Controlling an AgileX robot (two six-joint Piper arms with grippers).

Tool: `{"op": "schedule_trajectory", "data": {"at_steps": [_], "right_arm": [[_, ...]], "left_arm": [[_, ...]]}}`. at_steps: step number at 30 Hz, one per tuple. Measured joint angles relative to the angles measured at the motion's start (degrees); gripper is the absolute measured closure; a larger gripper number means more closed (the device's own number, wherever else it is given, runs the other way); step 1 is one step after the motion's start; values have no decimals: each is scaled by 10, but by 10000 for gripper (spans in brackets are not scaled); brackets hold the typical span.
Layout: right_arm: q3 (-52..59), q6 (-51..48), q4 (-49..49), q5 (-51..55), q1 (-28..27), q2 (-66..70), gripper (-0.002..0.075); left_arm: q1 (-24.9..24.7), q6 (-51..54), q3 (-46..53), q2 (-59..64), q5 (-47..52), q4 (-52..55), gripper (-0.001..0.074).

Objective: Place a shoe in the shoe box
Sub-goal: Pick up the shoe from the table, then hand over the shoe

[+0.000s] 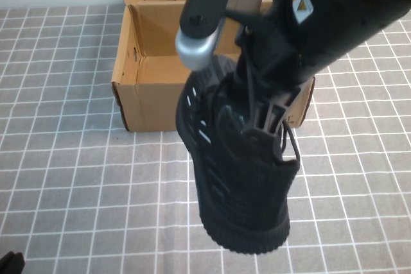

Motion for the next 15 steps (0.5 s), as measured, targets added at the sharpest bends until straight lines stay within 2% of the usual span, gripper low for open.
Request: {"op": "schedule_trajectory", "data": {"at_steps": [15], "right_arm": [[-14, 13, -2, 7, 0, 0, 732]], "left_arm": [[0, 6, 0, 0, -2, 15, 736]]}}
